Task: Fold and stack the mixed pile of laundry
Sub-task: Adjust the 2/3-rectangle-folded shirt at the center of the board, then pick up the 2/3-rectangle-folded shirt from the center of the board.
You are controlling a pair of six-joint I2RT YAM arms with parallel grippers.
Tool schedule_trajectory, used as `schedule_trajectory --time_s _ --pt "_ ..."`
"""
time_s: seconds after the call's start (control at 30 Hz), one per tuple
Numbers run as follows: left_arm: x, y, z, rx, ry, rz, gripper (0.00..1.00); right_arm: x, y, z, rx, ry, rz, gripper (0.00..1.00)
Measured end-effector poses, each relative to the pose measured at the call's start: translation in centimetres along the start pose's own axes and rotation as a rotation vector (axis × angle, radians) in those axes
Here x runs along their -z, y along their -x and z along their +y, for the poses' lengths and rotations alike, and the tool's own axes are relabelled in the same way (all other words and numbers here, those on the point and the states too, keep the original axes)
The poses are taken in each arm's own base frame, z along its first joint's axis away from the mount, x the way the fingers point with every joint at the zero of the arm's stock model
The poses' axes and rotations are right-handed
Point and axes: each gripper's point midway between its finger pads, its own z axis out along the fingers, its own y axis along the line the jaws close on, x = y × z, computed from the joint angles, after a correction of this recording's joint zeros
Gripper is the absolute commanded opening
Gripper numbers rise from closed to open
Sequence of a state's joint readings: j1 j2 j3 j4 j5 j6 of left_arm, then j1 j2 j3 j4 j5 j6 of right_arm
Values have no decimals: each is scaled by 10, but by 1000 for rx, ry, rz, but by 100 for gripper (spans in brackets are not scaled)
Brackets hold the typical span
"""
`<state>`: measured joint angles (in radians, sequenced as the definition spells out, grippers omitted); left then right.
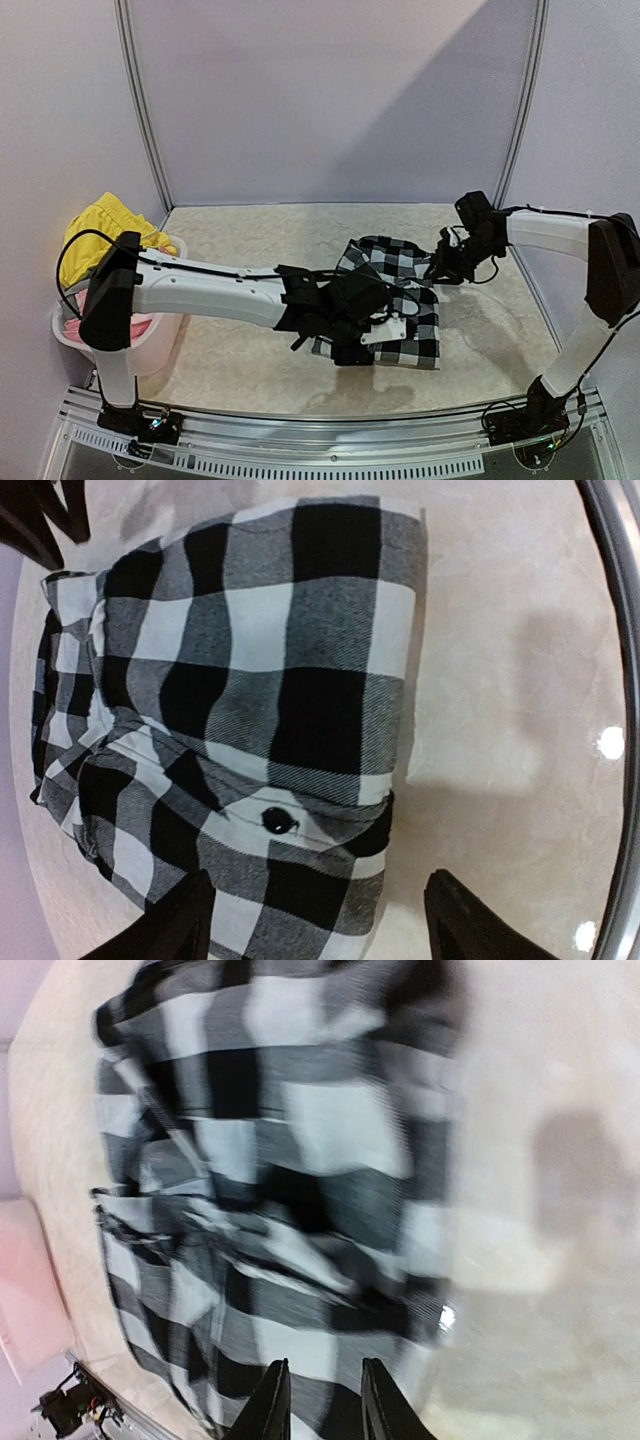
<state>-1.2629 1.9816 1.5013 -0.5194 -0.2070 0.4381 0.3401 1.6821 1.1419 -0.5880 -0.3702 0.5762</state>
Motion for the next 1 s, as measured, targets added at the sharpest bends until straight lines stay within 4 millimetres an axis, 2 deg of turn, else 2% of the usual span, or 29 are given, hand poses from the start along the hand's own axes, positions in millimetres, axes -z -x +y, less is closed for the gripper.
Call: schedule_trajectory --time_s 0.1,0.2,0.3,0.53,0.7,0.93,1.0 --pt "-15 -4 -14 -42 4 29 69 19 -13 -29 -67 -65 -23 27" --pt "-25 -8 -19 -65 15 51 66 34 -28 -33 -64 -83 -35 28" --pt "-33 -9 -19 -78 42 65 58 45 -41 -36 -64 -82 -52 28" --pt "-60 -12 -24 -128 128 119 53 51 -76 -55 -114 -98 -34 28" --pt "-67 -5 -17 -141 222 133 50 54 -84 -59 -125 -106 -21 28" --pt "-75 -8 -9 -145 328 165 23 57 -88 -60 -123 -111 -14 28" --pt "-78 -10 -7 -145 361 178 3 57 -90 -61 -124 -115 -9 28"
